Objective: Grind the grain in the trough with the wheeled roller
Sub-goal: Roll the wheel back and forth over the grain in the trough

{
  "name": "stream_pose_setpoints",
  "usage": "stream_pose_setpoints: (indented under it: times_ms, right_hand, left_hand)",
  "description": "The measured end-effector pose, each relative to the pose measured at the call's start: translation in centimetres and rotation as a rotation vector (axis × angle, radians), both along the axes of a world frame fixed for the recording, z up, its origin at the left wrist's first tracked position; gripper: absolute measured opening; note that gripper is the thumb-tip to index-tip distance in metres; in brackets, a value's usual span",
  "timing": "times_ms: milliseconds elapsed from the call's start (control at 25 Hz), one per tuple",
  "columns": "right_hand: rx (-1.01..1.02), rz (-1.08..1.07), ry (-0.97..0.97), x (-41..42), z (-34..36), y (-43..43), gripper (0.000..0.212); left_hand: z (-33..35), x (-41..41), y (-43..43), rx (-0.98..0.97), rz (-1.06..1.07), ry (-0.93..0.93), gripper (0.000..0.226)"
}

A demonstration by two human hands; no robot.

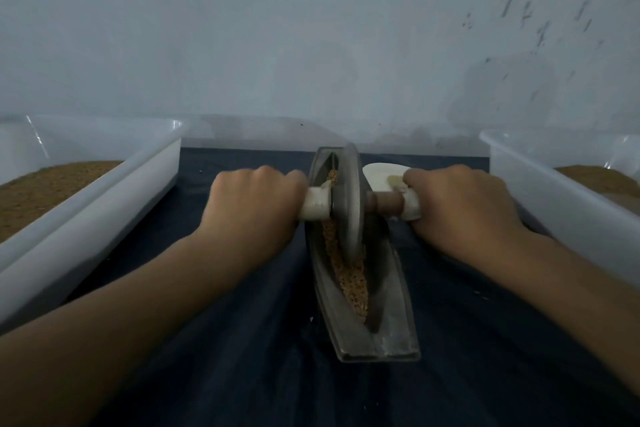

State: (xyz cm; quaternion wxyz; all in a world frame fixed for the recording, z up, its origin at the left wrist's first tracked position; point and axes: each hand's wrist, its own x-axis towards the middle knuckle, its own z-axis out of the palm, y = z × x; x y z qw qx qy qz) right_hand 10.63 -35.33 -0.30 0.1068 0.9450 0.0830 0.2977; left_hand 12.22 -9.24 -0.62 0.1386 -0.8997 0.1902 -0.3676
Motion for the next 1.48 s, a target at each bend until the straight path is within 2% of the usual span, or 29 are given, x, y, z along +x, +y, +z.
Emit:
stream_pose_setpoints:
  times_ms: [80, 160, 240, 360, 520, 640, 840, 920, 1000, 1080, 1280, 1360, 1480]
  right_hand:
    - [-0.053, 0.067, -0.043, -2.9, 0.5, -0.6, 0.024]
    - [-0.052, 0.106, -0.017, -4.3, 1.1, -0.9, 0.029]
    - [-0.073, 0.060, 0.005, -3.4, 1.2, -0.5, 0.032]
    - [-0.053, -0.049, 0.000, 1.0, 0.9, 0.8, 0.032]
    - [0.014, -0.100, 0.033, 6.5, 1.3, 1.6, 0.020]
    - [-0.039, -0.071, 0.004, 5.8, 1.8, 1.8, 0.013]
    - [-0.009, 0.032, 0.044, -1.0, 0.1, -0.5, 0.028]
    - [0.001, 0.111, 0.029, -2.9, 0.2, -1.4, 0.033]
    - [-0.015, 0.115, 0.006, -3.0, 0.4, -1.4, 0.036]
    - [-0.047, 0.031, -0.061, -1.0, 0.2, -0.6, 0.038]
    - [0.077, -0.119, 0.052, 7.0, 0.7, 1.4, 0.004]
    - [0.058, -0.089, 0.007, 6.9, 0.9, 1.4, 0.001]
    - [0.009, -0.027, -0.030, 3.1, 0.6, 1.2, 0.021]
  left_hand:
    - [-0.1, -2.6, 1.4, 0.011, -0.075, 0.003, 0.048]
    - [0.0, -3.5, 2.2, -0.017, -0.136, 0.043, 0.051]
    - [-0.1, -2.8, 1.9, -0.055, -0.101, 0.071, 0.051]
    - [-0.6, 0.7, 0.5, -0.051, 0.050, 0.021, 0.040]
    - [-0.4, 6.1, -0.8, -0.108, 0.084, 0.030, 0.013]
    - [-0.6, 5.9, -0.8, -0.138, 0.082, 0.044, 0.022]
    - [1.0, 0.3, 2.0, 0.074, -0.147, 0.075, 0.022]
    - [2.0, -1.0, 3.1, 0.097, -0.198, 0.101, 0.021]
    - [1.9, -1.3, 3.0, 0.084, -0.122, 0.151, 0.025]
    - [0.2, 0.4, 2.2, 0.047, -0.009, 0.157, 0.020]
    - [0.7, 6.5, -0.7, -0.035, 0.088, 0.035, 0.010]
    - [0.6, 6.8, -0.8, -0.069, 0.094, 0.039, 0.012]
    - [-0.3, 3.4, 0.3, -0.072, 0.027, -0.001, 0.031]
